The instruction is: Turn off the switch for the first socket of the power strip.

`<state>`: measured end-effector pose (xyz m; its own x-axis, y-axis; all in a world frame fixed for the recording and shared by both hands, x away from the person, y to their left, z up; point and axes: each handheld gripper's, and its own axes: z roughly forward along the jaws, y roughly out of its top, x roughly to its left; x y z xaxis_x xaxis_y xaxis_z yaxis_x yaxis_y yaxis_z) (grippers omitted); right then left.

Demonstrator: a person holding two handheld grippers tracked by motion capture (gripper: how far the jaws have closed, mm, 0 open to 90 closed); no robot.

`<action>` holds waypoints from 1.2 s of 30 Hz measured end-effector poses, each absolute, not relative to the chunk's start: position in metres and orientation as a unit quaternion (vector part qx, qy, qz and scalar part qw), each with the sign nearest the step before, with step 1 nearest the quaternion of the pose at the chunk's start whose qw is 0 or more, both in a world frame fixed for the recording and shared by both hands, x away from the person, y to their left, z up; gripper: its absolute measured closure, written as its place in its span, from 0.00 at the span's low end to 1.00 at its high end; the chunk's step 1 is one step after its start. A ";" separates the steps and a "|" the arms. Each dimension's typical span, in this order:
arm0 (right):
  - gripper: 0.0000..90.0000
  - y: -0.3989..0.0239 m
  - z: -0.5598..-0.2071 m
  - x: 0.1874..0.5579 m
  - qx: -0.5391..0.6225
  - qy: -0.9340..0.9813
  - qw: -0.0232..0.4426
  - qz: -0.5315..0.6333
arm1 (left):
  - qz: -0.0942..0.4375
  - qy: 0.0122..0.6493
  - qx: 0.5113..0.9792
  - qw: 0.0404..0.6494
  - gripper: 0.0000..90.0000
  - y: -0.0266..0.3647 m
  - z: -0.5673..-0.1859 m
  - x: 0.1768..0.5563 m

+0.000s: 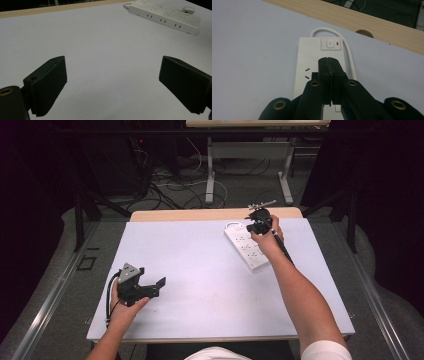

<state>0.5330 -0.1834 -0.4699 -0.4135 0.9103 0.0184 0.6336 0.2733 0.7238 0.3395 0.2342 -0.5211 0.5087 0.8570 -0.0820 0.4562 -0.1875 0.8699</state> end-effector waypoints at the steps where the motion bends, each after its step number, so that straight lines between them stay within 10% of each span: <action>1: 1.00 -0.184 -0.471 0.534 0.500 0.771 0.207 0.335 | 0.219 0.445 0.739 0.457 0.09 0.234 -0.521 0.340; 36: 1.00 -0.196 -0.497 0.558 0.554 0.744 0.194 0.319 | 0.220 0.445 0.738 0.457 0.09 0.233 -0.522 0.340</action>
<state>0.5582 -0.1962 -0.4973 -0.3100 0.9486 0.0642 0.7006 0.1823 0.6899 0.3401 0.2328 -0.5222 0.5081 0.8574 -0.0821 0.4560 -0.1869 0.8701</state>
